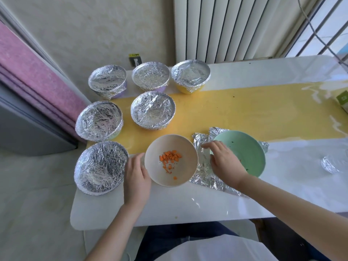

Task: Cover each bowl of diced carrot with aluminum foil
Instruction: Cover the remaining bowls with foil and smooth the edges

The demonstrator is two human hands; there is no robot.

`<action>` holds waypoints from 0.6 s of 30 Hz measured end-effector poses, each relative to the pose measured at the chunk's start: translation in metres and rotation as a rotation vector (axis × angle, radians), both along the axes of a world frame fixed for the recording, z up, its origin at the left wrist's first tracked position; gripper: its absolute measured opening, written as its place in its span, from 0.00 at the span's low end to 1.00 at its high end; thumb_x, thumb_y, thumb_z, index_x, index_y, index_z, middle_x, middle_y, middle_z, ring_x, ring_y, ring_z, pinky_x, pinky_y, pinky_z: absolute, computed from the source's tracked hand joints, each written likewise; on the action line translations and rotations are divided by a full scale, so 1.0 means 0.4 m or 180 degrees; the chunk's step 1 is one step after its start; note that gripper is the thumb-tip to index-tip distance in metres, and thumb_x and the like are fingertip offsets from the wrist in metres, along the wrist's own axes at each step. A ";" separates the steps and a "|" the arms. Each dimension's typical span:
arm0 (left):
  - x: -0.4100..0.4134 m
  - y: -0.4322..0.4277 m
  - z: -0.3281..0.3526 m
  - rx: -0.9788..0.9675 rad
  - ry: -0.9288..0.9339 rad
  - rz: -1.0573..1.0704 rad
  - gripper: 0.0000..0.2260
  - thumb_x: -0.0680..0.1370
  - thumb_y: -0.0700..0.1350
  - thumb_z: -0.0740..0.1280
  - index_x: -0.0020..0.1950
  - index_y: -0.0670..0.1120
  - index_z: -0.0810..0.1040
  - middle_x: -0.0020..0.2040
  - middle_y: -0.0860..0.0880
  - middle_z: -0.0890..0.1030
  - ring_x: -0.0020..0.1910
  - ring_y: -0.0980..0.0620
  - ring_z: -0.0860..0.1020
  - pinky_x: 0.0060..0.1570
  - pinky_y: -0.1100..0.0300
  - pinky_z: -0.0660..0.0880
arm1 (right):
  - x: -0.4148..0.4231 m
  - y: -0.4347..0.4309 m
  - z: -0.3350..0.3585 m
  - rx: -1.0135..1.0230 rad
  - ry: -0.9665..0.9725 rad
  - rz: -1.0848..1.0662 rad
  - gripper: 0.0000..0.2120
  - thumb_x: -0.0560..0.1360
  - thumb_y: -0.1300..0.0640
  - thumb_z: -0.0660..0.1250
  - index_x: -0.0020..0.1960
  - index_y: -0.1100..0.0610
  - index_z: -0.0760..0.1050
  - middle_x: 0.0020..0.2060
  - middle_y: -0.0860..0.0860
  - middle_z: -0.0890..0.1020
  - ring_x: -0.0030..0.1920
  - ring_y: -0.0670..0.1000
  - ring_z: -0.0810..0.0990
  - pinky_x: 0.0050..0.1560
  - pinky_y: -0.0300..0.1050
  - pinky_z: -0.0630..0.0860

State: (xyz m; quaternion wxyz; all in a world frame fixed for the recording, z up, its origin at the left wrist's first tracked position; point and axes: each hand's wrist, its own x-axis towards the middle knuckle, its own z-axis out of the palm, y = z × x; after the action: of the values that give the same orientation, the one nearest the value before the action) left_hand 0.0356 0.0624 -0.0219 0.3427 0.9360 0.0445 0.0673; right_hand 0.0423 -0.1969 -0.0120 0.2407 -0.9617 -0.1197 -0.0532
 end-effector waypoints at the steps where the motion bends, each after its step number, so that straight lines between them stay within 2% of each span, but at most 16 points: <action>1: 0.002 -0.017 0.016 0.0132 -0.0217 -0.0077 0.16 0.76 0.31 0.60 0.62 0.42 0.73 0.57 0.47 0.73 0.58 0.49 0.70 0.56 0.52 0.68 | 0.005 -0.021 -0.003 -0.0110 -0.0094 -0.0285 0.21 0.65 0.73 0.64 0.58 0.62 0.73 0.50 0.58 0.78 0.51 0.61 0.77 0.54 0.47 0.69; 3: 0.018 -0.059 0.037 0.0253 -0.0462 -0.0368 0.16 0.75 0.31 0.62 0.61 0.42 0.74 0.57 0.45 0.75 0.58 0.47 0.71 0.57 0.50 0.68 | 0.012 -0.067 -0.011 -0.0305 -0.0075 -0.0872 0.23 0.66 0.72 0.65 0.60 0.65 0.71 0.54 0.61 0.76 0.56 0.63 0.75 0.59 0.53 0.69; 5: 0.042 -0.109 0.043 0.0314 -0.0525 -0.0741 0.16 0.75 0.34 0.61 0.61 0.42 0.74 0.59 0.45 0.75 0.60 0.45 0.71 0.59 0.49 0.69 | 0.013 -0.111 -0.018 -0.0371 0.0180 -0.1481 0.26 0.67 0.70 0.64 0.65 0.65 0.67 0.62 0.63 0.71 0.65 0.65 0.68 0.66 0.59 0.63; 7: 0.072 -0.165 0.047 0.0408 -0.0462 -0.1100 0.17 0.75 0.35 0.61 0.64 0.42 0.73 0.63 0.44 0.74 0.64 0.44 0.70 0.65 0.47 0.65 | 0.008 -0.152 -0.023 -0.0300 0.0555 -0.2010 0.29 0.69 0.68 0.62 0.70 0.64 0.62 0.68 0.62 0.65 0.70 0.64 0.61 0.70 0.58 0.57; 8: 0.087 -0.194 0.050 0.0458 -0.0351 -0.1222 0.17 0.77 0.36 0.61 0.66 0.42 0.72 0.66 0.43 0.72 0.67 0.43 0.67 0.68 0.47 0.62 | 0.005 -0.168 -0.023 -0.0245 0.0726 -0.2206 0.29 0.71 0.67 0.61 0.71 0.64 0.59 0.69 0.62 0.63 0.70 0.64 0.60 0.69 0.57 0.57; 11: 0.137 -0.276 0.055 0.0608 -0.0001 -0.1598 0.19 0.80 0.40 0.58 0.71 0.44 0.65 0.71 0.45 0.66 0.72 0.45 0.59 0.73 0.51 0.50 | -0.011 -0.205 -0.021 -0.0020 0.1125 -0.2621 0.25 0.75 0.64 0.57 0.71 0.61 0.58 0.69 0.58 0.63 0.66 0.62 0.67 0.58 0.56 0.67; 14: 0.192 -0.334 0.036 0.0861 0.0321 -0.1912 0.19 0.81 0.41 0.57 0.72 0.44 0.63 0.69 0.45 0.69 0.72 0.46 0.59 0.72 0.53 0.50 | -0.023 -0.227 -0.023 0.0046 0.1581 -0.2807 0.17 0.78 0.60 0.53 0.66 0.59 0.64 0.62 0.58 0.71 0.55 0.61 0.74 0.48 0.51 0.67; 18: 0.255 -0.375 -0.001 0.1476 0.0907 -0.2245 0.18 0.80 0.39 0.55 0.71 0.44 0.65 0.64 0.45 0.74 0.68 0.44 0.63 0.70 0.50 0.54 | -0.038 -0.248 -0.040 -0.0096 0.1753 -0.2848 0.12 0.79 0.61 0.51 0.60 0.60 0.68 0.50 0.60 0.79 0.43 0.58 0.73 0.42 0.47 0.69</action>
State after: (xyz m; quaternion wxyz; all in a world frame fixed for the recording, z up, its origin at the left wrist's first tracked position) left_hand 0.1378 -0.0878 -0.0223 0.1162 0.9460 -0.2470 -0.1751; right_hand 0.0273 -0.2959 -0.0278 0.2031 -0.9005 0.3697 0.1058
